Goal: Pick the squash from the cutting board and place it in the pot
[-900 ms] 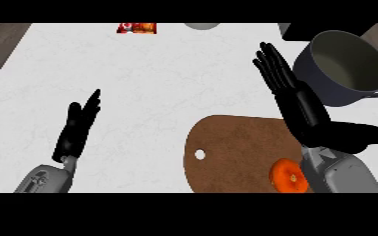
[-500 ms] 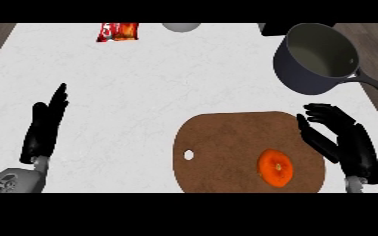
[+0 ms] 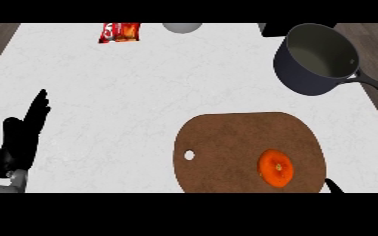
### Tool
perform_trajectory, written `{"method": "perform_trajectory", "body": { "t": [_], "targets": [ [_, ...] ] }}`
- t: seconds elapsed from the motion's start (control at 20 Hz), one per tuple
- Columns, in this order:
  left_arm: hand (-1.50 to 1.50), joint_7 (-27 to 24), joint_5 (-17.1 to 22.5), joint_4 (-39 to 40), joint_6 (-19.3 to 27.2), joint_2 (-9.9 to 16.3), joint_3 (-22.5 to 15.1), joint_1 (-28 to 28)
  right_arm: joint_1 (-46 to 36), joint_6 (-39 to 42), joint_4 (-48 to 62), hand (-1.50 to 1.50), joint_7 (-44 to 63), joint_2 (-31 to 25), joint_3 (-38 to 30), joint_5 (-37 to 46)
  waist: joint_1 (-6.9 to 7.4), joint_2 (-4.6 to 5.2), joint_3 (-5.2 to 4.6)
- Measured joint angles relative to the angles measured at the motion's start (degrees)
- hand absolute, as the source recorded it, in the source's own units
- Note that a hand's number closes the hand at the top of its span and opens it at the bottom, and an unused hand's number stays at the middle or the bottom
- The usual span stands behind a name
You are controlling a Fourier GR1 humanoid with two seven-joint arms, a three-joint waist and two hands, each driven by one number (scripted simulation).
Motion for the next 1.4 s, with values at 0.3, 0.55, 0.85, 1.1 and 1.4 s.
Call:
{"method": "perform_trajectory", "body": {
  "t": [0.3,0.55,0.85,1.1,1.4],
  "targets": [
    [0.0,-0.78,-0.45,-3.9,-0.96,0.2,-0.6,1.52,13.85,1.67,-15.72,-1.5,13.38,-2.95,3.38,10.75,2.95,1.08,0.09],
    [0.0,-0.48,-1.33,-5.51,-1.12,-0.55,-1.72,1.15,15.9,11.59,-26.22,-1.5,29.1,-7.29,3.34,16.12,4.98,1.76,0.11],
    [0.0,-0.34,-1.17,-5.86,-2.42,-0.54,-1.79,0.26,12.21,26.52,-29.97,-1.5,45.44,-12.75,5.27,15.2,7.1,2.29,0.18],
    [0.0,-0.61,-1.39,-4.77,-3.15,-1.08,-1.81,-0.66,3.14,36.26,-30.44,-1.5,54.51,-14.26,6.59,8.85,7.76,2.36,0.28],
    [0.0,-0.55,-2.53,-3.94,-3.03,-1.91,-1.83,-1.33,-8.37,41.69,-27.7,-1.5,59.82,-13.05,9.05,2.4,7.37,2.07,0.36]
  ]
}}
